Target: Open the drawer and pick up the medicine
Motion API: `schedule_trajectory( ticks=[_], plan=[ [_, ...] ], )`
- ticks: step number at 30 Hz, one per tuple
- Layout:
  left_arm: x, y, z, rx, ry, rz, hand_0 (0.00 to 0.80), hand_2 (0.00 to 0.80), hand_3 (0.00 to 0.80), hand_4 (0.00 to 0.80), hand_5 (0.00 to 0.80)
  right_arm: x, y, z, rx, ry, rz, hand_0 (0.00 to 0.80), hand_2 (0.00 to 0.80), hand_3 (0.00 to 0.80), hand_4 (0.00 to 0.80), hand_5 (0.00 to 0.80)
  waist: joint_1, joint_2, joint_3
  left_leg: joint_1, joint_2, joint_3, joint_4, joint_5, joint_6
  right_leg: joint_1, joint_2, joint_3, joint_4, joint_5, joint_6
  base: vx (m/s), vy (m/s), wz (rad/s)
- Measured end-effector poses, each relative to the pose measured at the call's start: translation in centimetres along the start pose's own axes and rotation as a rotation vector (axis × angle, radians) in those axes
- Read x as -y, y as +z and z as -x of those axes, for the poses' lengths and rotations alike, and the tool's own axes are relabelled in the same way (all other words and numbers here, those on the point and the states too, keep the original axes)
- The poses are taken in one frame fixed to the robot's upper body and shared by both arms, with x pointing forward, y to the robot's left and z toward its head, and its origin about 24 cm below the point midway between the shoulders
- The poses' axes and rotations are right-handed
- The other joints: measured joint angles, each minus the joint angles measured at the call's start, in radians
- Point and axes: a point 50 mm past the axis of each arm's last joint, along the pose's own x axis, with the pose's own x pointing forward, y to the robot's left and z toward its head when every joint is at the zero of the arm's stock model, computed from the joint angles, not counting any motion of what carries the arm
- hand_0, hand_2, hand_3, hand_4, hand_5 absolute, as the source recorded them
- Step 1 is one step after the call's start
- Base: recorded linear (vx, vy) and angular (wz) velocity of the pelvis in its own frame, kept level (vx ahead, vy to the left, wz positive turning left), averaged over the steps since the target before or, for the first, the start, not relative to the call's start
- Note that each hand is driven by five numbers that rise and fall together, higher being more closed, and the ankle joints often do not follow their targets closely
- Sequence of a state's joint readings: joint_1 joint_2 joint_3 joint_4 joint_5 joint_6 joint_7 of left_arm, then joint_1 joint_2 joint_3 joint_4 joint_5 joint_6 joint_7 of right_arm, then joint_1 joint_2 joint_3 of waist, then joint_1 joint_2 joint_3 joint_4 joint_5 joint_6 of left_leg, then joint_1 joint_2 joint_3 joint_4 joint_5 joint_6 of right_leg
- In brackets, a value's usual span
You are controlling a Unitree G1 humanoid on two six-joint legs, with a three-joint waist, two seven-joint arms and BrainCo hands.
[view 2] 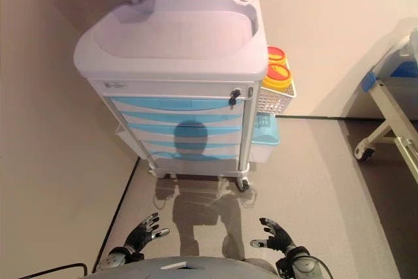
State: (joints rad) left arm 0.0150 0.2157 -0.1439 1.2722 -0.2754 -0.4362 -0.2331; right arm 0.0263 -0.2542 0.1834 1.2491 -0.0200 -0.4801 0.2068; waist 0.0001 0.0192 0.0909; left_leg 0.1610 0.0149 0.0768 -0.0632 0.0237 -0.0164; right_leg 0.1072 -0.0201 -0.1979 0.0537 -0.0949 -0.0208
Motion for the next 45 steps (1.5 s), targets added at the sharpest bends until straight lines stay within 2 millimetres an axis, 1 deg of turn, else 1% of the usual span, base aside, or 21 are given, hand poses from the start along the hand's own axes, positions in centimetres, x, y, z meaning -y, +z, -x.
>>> schedule_trajectory(
  ticks=[8, 14, 21, 26, 27, 28, 31, 37, 39, 41, 43, 45],
  plan=[
    [0.0, 0.0, 0.0, -0.004, 0.007, 0.0, 0.0, 0.0, 0.0, 0.0, 0.0, 0.0, 0.0, 0.0, -0.001, 0.0, 0.001, 0.0, 0.0, 0.0, 0.0, 0.0, 0.0, 0.011, -0.004, 0.0, 0.0, 0.0, -0.001, 0.0, 0.0, 0.0, 0.0, 0.0, 0.0, 0.0, 0.0, 0.0, 0.0, 0.0],
    [0.2, 0.0, 0.0, -0.002, -0.036, 0.001, 0.0, 0.0, 0.0, 0.0, 0.0, 0.1, -0.1, 0.1, -0.003, -0.001, 0.003, 0.0, 0.0, 0.0, 0.0, 0.0, 0.0, 0.013, -0.004, -0.015, 0.0, 0.001, 0.001, 0.0, 0.0, -0.016, 0.0, 0.0, 0.001, 0.0, 0.0, 0.0, 0.0, 0.0],
    [0.2, -0.1, 0.0, -0.003, -0.034, 0.001, 0.0, 0.0, 0.0, 0.0, 0.0, 0.3, -0.1, 0.1, -0.004, -0.007, -0.006, 0.0, 0.0, 0.0, 0.0, 0.0, -0.002, 0.015, -0.002, -0.015, 0.0, 0.0, -0.001, 0.0, 0.0, -0.015, 0.0, 0.0, -0.001, 0.0, 0.0, 0.048, 0.005, 0.01],
    [0.1, 0.1, 0.0, 0.001, -0.027, 0.0, 0.0, 0.0, 0.0, 0.0, 0.0, 0.6, -0.2, 0.2, -0.005, -0.018, -0.01, 0.0, 0.0, 0.0, 0.0, 0.0, -0.003, 0.024, 0.023, -0.019, 0.0, 0.001, 0.003, -0.001, 0.0, -0.019, -0.001, 0.001, 0.004, -0.001, 0.002, 0.004, 0.009, 0.0],
    [0.2, 0.2, -0.1, 0.004, -0.029, -0.001, 0.0, 0.0, 0.0, 0.0, 0.0, 0.7, -0.1, 0.2, -0.004, -0.022, -0.007, 0.0, 0.0, 0.0, 0.0, 0.0, -0.002, 0.023, 0.028, -0.031, 0.0, 0.002, 0.007, -0.001, 0.0, -0.034, -0.001, 0.003, 0.012, -0.003, 0.004, -0.034, 0.037, -0.06],
    [0.2, 0.3, -0.2, 0.009, -0.032, -0.003, 0.0, 0.0, 0.0, 0.0, 0.0, 1.0, 0.0, 0.2, 0.0, -0.027, -0.002, 0.0, 0.0, 0.0, 0.0, 0.0, -0.002, 0.03, 0.031, -0.044, 0.0, 0.006, 0.009, 0.0, 0.001, -0.053, -0.002, 0.007, 0.024, -0.003, 0.004, -0.063, 0.042, -0.09],
    [0.2, 1.4, -0.7, 0.046, -0.023, 0.032, 0.0, 0.0, 0.0, 0.0, 0.0, 2.2, 0.9, 0.0, 0.018, -0.051, 0.021, 0.0, 0.0, 0.0, 0.0, 0.0, -0.003, 0.033, 0.069, -0.094, -0.003, 0.007, 0.039, 0.0, 0.003, -0.103, -0.008, 0.015, 0.061, 0.0, 0.0, -0.104, 0.035, -0.07],
    [-0.1, 4.3, -1.7, 0.161, -0.011, 0.169, 0.0, 0.0, 0.0, 0.0, 0.0, 4.3, 3.0, -0.5, 0.085, -0.118, 0.003, 0.0, 0.0, 0.0, 0.0, 0.0, -0.002, 0.026, 0.159, -0.191, -0.008, 0.003, 0.101, 0.001, 0.008, -0.197, -0.023, 0.001, 0.126, -0.007, -0.001, -0.083, 0.032, 0.05],
    [-0.3, 5.3, -2.0, 0.21, -0.017, 0.231, 0.0, 0.0, 0.0, 0.0, 0.0, 4.8, 4.3, -0.8, 0.128, -0.136, -0.004, 0.0, 0.0, 0.0, 0.0, 0.0, -0.001, 0.016, 0.196, -0.247, -0.016, 0.006, 0.149, -0.006, 0.01, -0.26, -0.036, 0.001, 0.187, -0.021, -0.006, -0.078, 0.033, 0.05],
    [-0.5, 6.5, -2.2, 0.273, -0.023, 0.311, 0.0, 0.0, 0.0, 0.0, 0.0, 5.1, 5.8, -1.3, 0.183, -0.149, -0.009, 0.0, 0.0, 0.0, 0.0, 0.0, 0.003, -0.002, 0.245, -0.315, -0.026, 0.018, 0.215, -0.024, 0.015, -0.34, -0.05, 0.014, 0.273, -0.046, -0.012, -0.019, 0.042, -0.05],
    [-0.7, 7.0, -2.2, 0.313, -0.039, 0.382, 0.0, 0.0, 0.0, 0.0, 0.0, 5.2, 6.2, -1.4, 0.197, -0.155, -0.006, 0.0, 0.0, 0.0, 0.0, 0.0, 0.008, -0.016, 0.275, -0.356, -0.031, 0.022, 0.256, -0.036, 0.017, -0.39, -0.057, 0.028, 0.322, -0.057, -0.013, -0.017, 0.052, -0.13],
    [-0.7, 8.0, -2.4, 0.371, -0.066, 0.461, 0.0, 0.0, 0.0, 0.0, 0.0, 5.2, 6.7, -1.4, 0.221, -0.157, -0.002, 0.0, 0.0, 0.0, 0.0, 0.0, 0.011, -0.029, 0.302, -0.407, -0.029, 0.037, 0.306, -0.055, 0.023, -0.441, -0.059, 0.046, 0.356, -0.064, -0.009, -0.007, 0.041, -0.19]
  ],
)
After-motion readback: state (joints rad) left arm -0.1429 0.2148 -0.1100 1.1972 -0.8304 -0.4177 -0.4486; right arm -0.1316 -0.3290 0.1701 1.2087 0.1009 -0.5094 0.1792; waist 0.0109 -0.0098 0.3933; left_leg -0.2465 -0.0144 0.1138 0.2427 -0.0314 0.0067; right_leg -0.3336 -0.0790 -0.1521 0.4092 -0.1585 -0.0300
